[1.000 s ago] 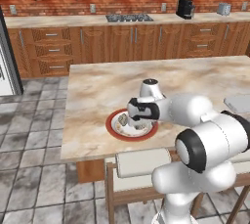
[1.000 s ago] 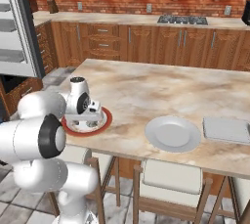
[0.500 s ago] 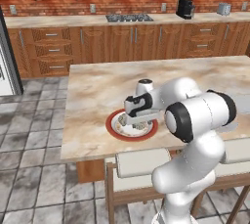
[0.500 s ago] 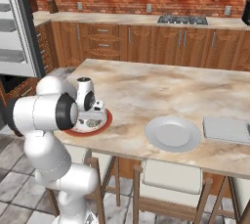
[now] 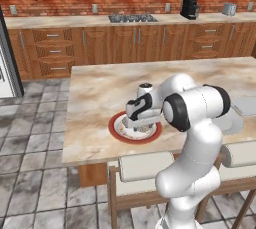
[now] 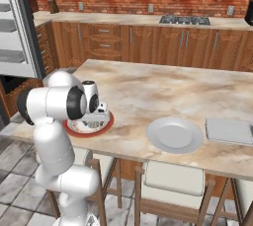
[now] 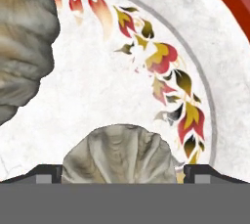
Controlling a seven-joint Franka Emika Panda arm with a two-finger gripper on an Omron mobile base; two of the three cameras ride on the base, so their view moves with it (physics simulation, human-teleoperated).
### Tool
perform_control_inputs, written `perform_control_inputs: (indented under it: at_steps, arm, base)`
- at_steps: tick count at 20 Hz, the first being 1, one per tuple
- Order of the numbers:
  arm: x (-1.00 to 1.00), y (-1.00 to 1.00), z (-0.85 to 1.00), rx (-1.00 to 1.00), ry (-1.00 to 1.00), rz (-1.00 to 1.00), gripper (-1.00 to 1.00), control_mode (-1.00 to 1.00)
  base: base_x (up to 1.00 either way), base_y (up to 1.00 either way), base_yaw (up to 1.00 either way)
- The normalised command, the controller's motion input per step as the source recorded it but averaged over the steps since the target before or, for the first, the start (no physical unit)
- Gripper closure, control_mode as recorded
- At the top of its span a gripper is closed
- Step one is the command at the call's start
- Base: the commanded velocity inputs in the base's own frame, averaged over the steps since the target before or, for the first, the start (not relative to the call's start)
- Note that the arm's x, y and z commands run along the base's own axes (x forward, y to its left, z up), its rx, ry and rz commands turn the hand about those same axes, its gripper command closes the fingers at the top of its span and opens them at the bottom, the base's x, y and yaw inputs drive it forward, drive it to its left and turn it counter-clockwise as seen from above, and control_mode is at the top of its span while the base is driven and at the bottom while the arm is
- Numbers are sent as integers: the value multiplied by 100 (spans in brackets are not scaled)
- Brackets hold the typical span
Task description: Place two dumplings into each of the tupperware containers and then place the containers in the fridge.
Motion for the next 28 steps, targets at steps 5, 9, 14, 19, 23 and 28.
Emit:
perform_control_inputs:
  at_steps: [5,9,14,19,23,28]
  arm:
    - [5,0,-17,0,2,0,-100,-100]
    - [0,0,-11,0,3,0,-100,-100]
    - [-2,0,-15,0,2,0,-100,-100]
    - [-1,0,-16,0,1,0,100,-100]
    - [0,0,-7,0,2,0,100,-100]
    - [-1,-3,13,0,4,1,100,-100]
  base:
    - [0,0,0]
    - [0,0,0]
    - [0,0,0]
    - [0,0,0]
    - [0,0,0]
    - [0,0,0]
